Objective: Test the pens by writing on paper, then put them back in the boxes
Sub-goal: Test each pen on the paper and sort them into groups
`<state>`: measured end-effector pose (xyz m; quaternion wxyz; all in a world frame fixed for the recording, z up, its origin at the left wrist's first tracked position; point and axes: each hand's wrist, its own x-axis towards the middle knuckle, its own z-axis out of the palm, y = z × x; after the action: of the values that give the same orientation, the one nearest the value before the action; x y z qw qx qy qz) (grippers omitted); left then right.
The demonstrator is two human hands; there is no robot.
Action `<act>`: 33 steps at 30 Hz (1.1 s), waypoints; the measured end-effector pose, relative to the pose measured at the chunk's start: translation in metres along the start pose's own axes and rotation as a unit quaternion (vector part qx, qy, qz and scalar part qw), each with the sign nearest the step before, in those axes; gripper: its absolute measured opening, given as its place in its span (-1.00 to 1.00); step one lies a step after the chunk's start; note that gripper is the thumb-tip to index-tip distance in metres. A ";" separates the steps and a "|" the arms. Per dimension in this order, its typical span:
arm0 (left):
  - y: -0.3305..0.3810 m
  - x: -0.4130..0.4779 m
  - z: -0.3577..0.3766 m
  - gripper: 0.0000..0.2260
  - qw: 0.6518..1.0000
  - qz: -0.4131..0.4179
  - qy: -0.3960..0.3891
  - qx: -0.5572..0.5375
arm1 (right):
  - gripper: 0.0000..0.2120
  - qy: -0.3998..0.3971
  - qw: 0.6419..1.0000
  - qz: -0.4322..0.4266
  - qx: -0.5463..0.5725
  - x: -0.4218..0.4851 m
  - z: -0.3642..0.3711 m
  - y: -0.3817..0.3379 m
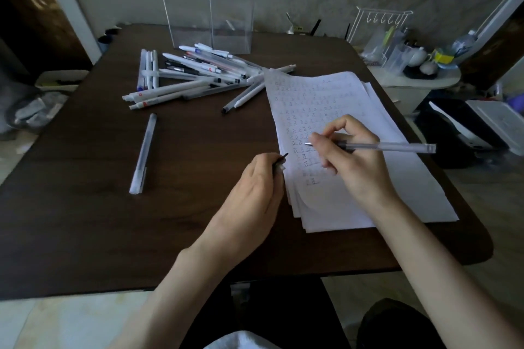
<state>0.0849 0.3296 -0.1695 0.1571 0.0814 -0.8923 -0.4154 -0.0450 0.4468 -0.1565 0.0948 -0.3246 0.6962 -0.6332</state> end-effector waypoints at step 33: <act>-0.020 -0.015 -0.052 -0.93 0.915 -0.158 0.324 0.179 | -0.61 -0.006 0.966 0.163 -0.202 0.093 0.085 -0.009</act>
<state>0.1170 0.2836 -0.1571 0.3528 0.3785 -0.8272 -0.2193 -0.0671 0.3237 -0.1374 0.1332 -0.2228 0.8526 -0.4536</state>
